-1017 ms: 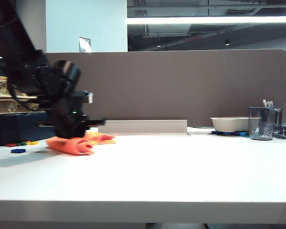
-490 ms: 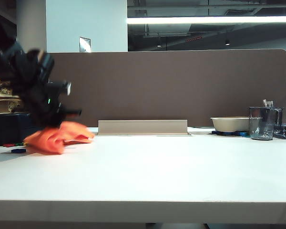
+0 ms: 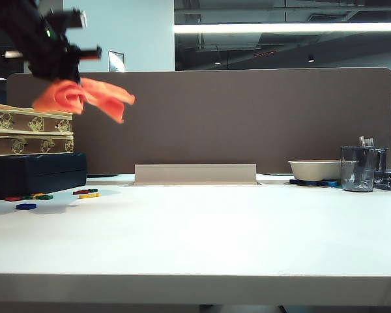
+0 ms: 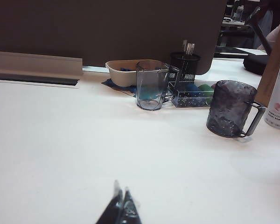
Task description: Use an orange cloth to wipe the letter magnets on the table away for a distance.
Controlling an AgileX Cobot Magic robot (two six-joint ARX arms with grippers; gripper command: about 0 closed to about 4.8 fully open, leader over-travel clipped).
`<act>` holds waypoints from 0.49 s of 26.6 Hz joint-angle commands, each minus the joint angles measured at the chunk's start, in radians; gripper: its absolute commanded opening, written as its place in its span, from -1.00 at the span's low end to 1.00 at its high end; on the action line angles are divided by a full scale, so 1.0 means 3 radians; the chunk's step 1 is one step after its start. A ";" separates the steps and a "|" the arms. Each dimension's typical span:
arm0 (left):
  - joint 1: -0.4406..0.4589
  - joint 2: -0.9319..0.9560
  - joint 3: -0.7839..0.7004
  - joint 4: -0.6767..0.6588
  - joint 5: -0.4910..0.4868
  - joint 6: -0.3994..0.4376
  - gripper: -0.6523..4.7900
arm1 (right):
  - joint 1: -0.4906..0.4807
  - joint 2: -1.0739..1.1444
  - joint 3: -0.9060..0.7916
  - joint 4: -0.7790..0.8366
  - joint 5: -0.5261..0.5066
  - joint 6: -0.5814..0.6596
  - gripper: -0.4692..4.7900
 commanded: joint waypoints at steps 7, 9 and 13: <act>-0.0186 -0.0849 -0.0679 -0.0249 0.0253 -0.0003 -0.78 | -0.0001 -0.0013 -0.0025 0.0055 0.0003 0.0004 -0.84; -0.0277 -0.1063 -0.0933 -0.0248 0.0337 -0.0003 -0.78 | -0.0001 -0.0013 -0.0025 0.0055 0.0003 0.0004 -0.84; -0.0542 -0.1419 -0.1395 -0.0249 0.0379 -0.0001 -0.78 | 0.0000 -0.0013 -0.0025 0.0053 0.0003 0.0004 -0.84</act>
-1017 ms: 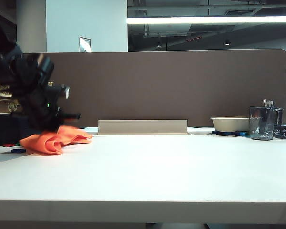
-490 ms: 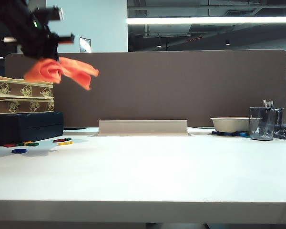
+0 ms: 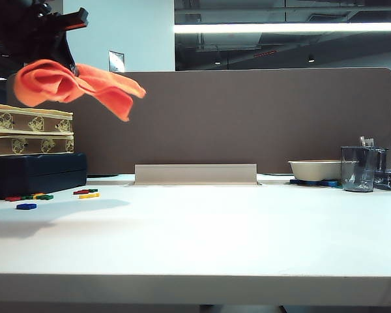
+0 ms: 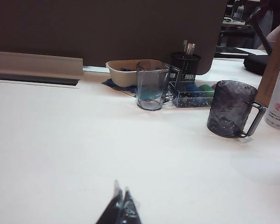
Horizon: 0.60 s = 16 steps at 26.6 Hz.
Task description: Use an orange cloth to wipe the letter magnets on the table away for a distance.
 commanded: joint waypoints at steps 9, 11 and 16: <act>-0.1002 -0.0426 -0.1167 0.0671 0.0095 0.0000 -0.78 | -0.0001 -0.0013 -0.0025 0.0055 0.0005 0.0003 -0.84; -0.1179 -0.0346 -0.1395 0.1130 0.0083 0.0000 -0.78 | -0.0001 -0.0013 -0.0025 0.0057 0.0003 0.0004 -0.84; -0.1225 -0.0074 -0.1498 0.1326 0.0084 0.0000 -0.78 | -0.0001 -0.0013 -0.0025 0.0052 0.0004 0.0004 -0.84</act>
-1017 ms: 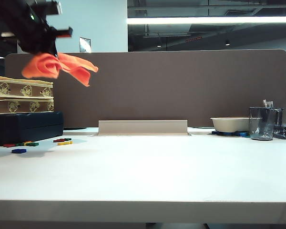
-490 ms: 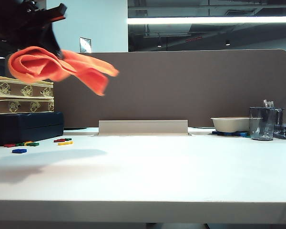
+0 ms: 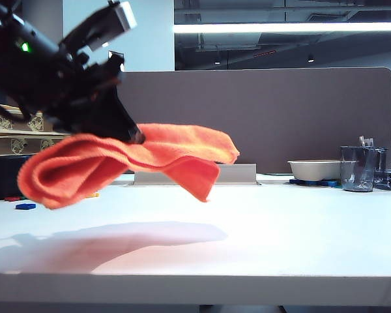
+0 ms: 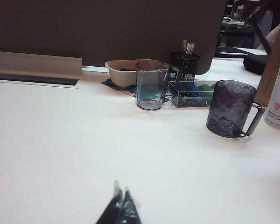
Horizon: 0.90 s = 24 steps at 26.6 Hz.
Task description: Use an orange cloth to wipe the letter magnets on the table away for a distance.
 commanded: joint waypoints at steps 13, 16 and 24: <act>0.0008 0.0965 0.0009 0.0732 0.0041 -0.0153 -0.78 | -0.0001 -0.0013 -0.0025 0.0055 0.0004 0.0004 -0.84; 0.0008 0.0958 0.0010 0.0739 0.0131 -0.0179 -0.67 | -0.0001 -0.0013 -0.0025 0.0053 0.0004 0.0004 -0.84; -0.0008 0.0941 0.0013 0.0769 0.0459 -0.0295 0.28 | -0.0001 -0.0013 -0.0025 0.0053 0.0004 0.0004 -0.84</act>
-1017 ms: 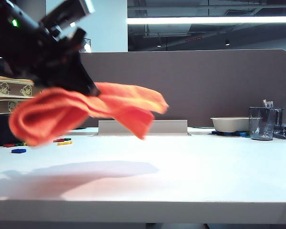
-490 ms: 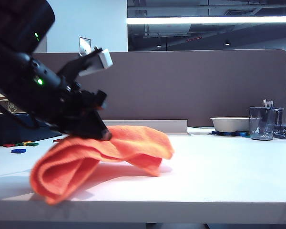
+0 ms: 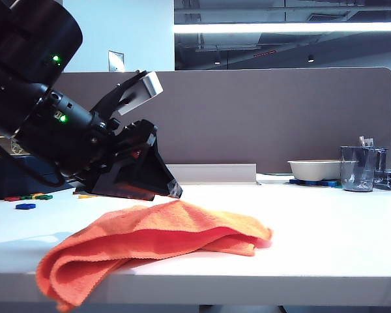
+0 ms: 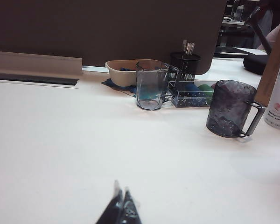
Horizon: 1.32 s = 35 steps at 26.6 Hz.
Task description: Use an orange cloth to wipe the letter magnets on the table away for a distance.
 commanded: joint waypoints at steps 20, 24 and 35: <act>-0.0008 -0.2337 0.0018 -0.0716 -0.0421 -0.0094 0.27 | -0.0001 -0.0013 -0.0025 0.0053 0.0003 0.0004 -0.84; -0.0008 -0.2850 0.0018 -0.1419 -0.0584 -0.0090 0.27 | -0.0001 -0.0013 -0.0025 0.0055 0.0003 0.0004 -0.84; -0.0006 -0.3873 -0.0006 -0.2625 -0.0908 -0.0004 0.27 | -0.0001 -0.0013 -0.0025 0.0055 0.0001 0.0004 -0.84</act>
